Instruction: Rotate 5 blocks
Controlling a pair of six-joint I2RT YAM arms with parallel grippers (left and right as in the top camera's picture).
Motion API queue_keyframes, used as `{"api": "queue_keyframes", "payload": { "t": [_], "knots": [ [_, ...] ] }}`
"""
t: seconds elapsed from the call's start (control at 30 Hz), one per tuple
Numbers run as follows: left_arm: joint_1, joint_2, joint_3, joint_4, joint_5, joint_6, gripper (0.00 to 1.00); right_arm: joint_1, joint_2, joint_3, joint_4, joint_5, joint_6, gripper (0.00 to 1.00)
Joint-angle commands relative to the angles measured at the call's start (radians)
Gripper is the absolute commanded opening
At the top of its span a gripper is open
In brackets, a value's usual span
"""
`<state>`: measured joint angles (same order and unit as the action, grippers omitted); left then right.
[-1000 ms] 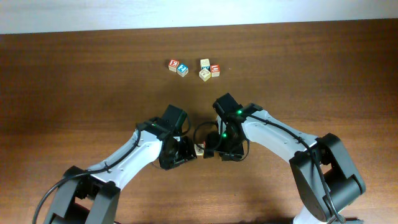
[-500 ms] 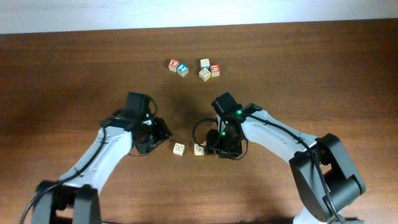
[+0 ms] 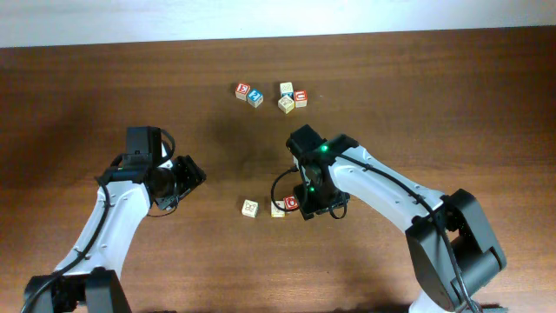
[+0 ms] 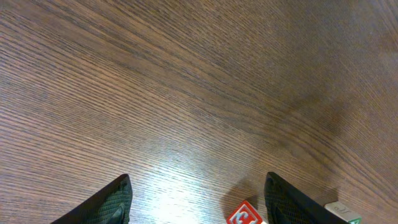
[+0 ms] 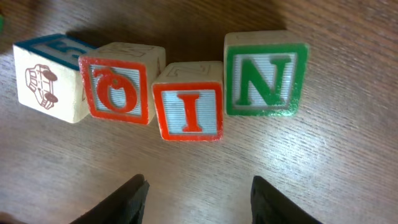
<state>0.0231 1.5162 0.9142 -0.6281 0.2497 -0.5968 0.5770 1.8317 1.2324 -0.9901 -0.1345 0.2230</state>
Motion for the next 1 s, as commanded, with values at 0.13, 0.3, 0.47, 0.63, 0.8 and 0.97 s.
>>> {"api": "queue_keyframes", "payload": {
  "t": [0.13,0.3,0.47,0.63,0.8,0.97],
  "knots": [
    [0.006,-0.013,0.000,-0.001,-0.010,0.019,0.66,0.005,0.040,-0.056,0.091,0.014,-0.089,0.48],
    [0.006,-0.013,0.000,-0.001,-0.011,0.019,0.66,0.005,0.056,-0.056,0.120,0.037,-0.097,0.39],
    [0.006,-0.013,0.000,-0.001,-0.010,0.019,0.66,0.003,0.085,-0.056,0.162,0.096,-0.119,0.32],
    [0.006,-0.013,0.000,-0.001,-0.011,0.019,0.67,0.003,0.086,-0.056,0.262,0.133,-0.147,0.32],
    [0.006,-0.013,0.000,0.000,-0.015,0.019,0.67,0.003,0.086,-0.052,0.334,0.150,-0.194,0.32],
    [0.006,-0.013,0.000,0.000,-0.030,0.019,0.67,0.003,0.086,0.247,-0.030,0.039,-0.185,0.38]
  ]
}}
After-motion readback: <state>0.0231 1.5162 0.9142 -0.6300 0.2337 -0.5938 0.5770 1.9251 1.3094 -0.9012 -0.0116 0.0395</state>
